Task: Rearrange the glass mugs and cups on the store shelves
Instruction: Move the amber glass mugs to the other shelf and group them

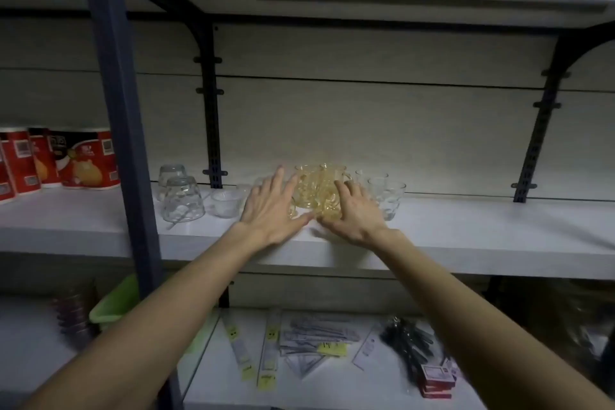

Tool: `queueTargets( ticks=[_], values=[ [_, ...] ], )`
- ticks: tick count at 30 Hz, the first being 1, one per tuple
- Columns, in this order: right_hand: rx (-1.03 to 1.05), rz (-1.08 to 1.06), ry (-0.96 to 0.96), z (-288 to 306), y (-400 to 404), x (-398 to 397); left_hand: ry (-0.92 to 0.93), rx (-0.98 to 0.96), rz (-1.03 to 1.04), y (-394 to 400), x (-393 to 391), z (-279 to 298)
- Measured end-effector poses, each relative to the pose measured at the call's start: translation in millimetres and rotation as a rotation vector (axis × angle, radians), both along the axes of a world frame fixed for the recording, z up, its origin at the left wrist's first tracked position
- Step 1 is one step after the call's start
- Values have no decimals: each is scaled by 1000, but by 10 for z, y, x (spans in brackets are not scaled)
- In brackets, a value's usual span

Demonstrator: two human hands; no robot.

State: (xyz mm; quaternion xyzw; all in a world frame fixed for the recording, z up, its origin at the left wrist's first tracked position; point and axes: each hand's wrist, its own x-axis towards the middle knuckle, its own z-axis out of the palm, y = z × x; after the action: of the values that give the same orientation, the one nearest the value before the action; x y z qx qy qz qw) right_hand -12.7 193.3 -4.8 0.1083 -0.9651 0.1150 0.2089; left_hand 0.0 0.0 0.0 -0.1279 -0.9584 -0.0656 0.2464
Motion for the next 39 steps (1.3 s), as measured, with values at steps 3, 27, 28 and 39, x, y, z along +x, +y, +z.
queueTargets(
  ticks=[3, 27, 28, 39],
  values=[
    [-9, -53, -50, -25, -77, -130, -27, -23, 81, -26, -125, -99],
    [-347, -27, -54, 31, 137, -46, 60, 172, 195, 27, -277, -119],
    [-374, -22, -37, 51, 162, 8, 65, 197, 184, 13, -252, -87],
    [-949, -2, 349, 167, 815, 976, 256, 651, -183, 326, 607, 543]
  ],
)
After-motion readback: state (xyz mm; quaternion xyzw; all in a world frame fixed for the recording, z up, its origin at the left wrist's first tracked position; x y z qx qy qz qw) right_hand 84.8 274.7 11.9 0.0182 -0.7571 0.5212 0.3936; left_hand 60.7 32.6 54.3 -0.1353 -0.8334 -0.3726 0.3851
